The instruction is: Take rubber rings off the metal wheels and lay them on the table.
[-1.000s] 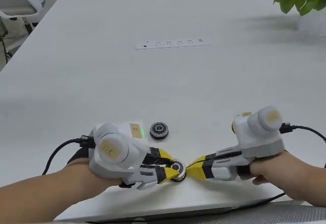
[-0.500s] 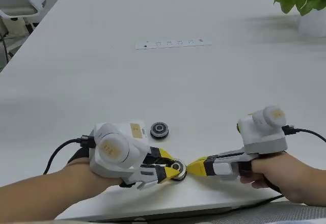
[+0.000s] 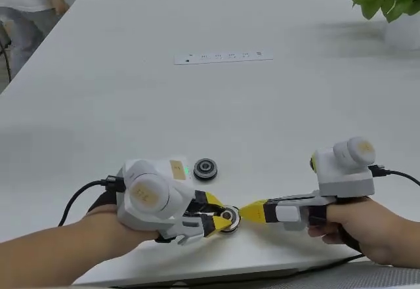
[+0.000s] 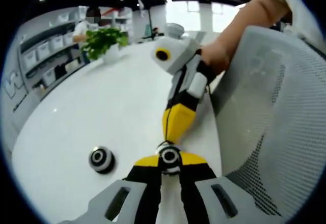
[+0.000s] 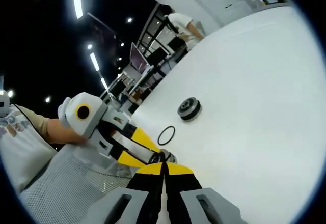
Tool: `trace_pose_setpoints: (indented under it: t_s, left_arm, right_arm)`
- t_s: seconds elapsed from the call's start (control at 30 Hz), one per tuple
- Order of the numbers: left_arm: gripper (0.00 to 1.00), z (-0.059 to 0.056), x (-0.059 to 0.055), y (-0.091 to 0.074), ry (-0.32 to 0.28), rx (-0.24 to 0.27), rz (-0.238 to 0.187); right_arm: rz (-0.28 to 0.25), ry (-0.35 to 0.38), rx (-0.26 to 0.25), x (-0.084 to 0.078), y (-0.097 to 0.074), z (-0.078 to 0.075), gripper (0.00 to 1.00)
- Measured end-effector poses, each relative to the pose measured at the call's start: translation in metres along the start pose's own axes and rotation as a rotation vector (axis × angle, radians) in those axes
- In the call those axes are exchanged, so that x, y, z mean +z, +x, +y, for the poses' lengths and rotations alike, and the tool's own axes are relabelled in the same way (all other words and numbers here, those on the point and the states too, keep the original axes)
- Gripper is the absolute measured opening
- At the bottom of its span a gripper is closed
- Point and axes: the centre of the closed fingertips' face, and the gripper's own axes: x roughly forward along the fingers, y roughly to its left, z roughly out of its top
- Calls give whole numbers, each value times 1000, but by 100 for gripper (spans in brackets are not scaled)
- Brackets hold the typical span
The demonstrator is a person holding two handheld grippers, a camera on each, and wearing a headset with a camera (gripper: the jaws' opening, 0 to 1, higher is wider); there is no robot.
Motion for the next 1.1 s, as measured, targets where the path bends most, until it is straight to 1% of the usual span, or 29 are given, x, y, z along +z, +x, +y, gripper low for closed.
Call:
trace_pose_setpoints:
  t_s: [0.2, 0.4, 0.7, 0.77, 0.8, 0.83, 0.87, 0.9, 0.93, 0.97, 1.1]
  left_arm:
    - [12, 0, 0, 0, 0, 1, 1]
    - [12, 0, -1, 0, -2, 2, 0]
    - [12, 0, -1, 0, -2, 1, -1]
    - [12, 0, -1, 0, -2, 1, -1]
    - [12, 0, -1, 1, -2, 1, -2]
    - [12, 0, 0, 1, -2, 2, -2]
    - [12, 0, 0, 1, -4, 4, -2]
    - [12, 0, 0, 1, -1, 3, -2]
    - [12, 0, 0, 1, -4, 4, -5]
    - [12, 0, 0, 1, -5, 3, -5]
    - [12, 0, 0, 1, -7, 3, -5]
  right_arm:
    - [2, -10, 7, -2, 3, 11, 0]
    - [7, -29, 9, -1, 2, 9, 0]
    - [23, -48, 37, -2, 7, 13, 0]
    - [19, -47, 52, -1, 8, 15, 0]
    - [20, -61, 64, -1, 9, 18, 0]
    - [37, -62, 168, -4, 9, 36, 0]
    - [30, -65, 120, -3, 12, 30, 0]
    - [23, -121, 101, 0, 11, 27, 0]
    - [38, -85, 106, -3, 9, 28, 0]
    - [29, -71, 109, -2, 9, 25, 0]
    - [23, -70, 94, -2, 7, 21, 0]
